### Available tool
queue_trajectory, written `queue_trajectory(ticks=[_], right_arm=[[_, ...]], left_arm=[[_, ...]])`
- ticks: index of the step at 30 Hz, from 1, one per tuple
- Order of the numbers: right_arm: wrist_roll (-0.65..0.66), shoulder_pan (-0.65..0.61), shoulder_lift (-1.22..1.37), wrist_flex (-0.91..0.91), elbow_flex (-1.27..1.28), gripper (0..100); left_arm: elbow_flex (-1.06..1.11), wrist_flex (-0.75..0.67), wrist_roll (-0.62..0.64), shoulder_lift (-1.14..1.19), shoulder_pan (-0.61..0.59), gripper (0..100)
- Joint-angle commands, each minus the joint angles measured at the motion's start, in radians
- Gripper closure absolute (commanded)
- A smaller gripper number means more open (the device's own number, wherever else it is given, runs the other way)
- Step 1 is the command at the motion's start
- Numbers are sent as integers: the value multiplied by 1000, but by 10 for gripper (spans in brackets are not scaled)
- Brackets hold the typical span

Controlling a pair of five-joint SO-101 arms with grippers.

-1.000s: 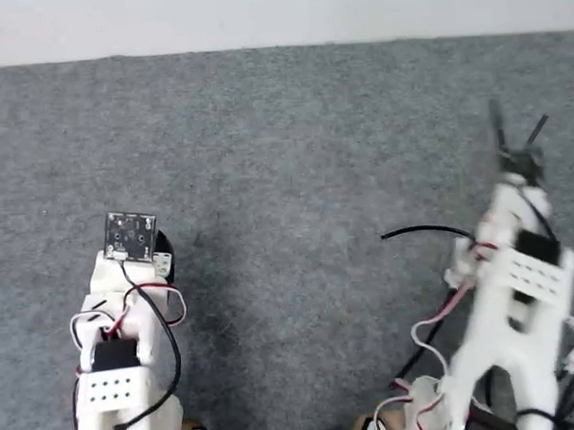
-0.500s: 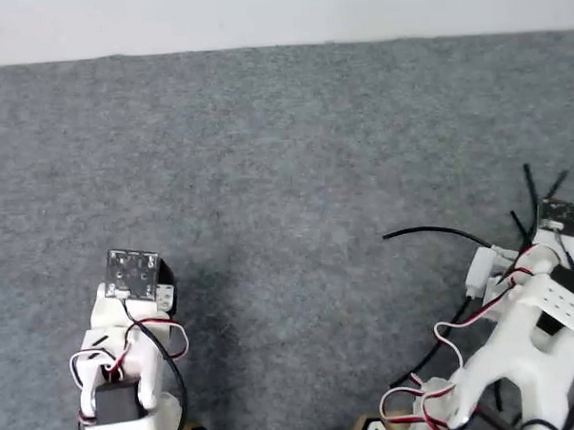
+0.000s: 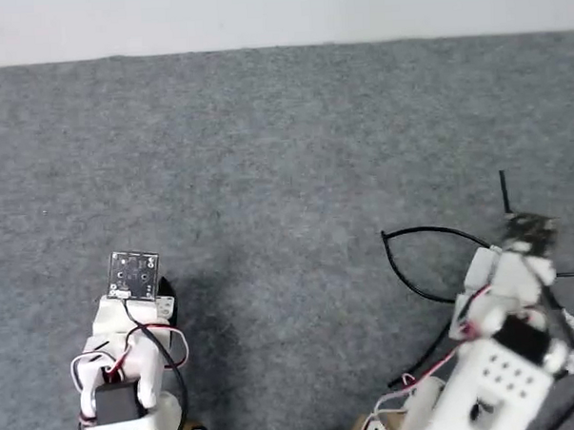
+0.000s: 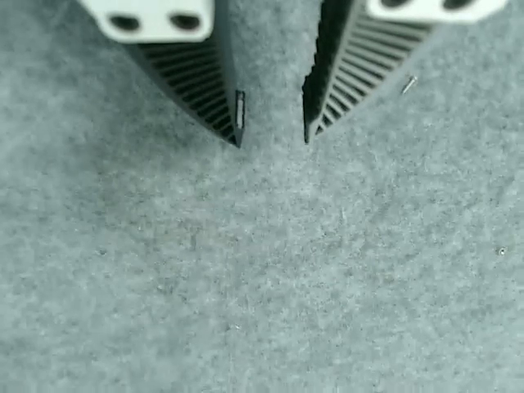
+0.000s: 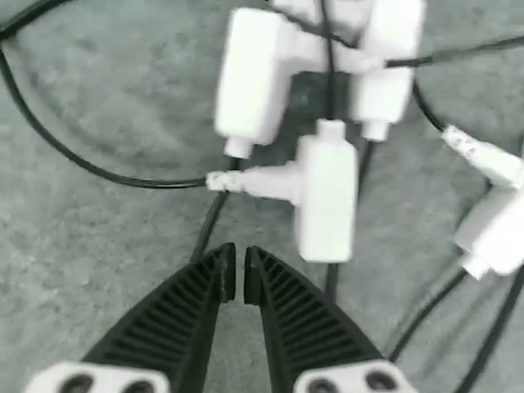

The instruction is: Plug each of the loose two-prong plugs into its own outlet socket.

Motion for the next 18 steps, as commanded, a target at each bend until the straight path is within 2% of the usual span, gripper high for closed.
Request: queue_trajectory(ticks=[1,3,6,12,18], right_arm=[[17,-59,-183,-35,110,980],[6,-120,-265,-33,195,983],[-63,-196,-381,-31,315,983],[-106,-237,-651,96,410,984],[-109,-239,-636,67,462,984]], left_arm=[[-12,5,-5,-20,0,891],[-12,34,-5,-20,0,892],[-12,190,-8,-20,0,891],[-12,186,-8,-20,-5,891],[-10,183,-3,-20,-8,892]])
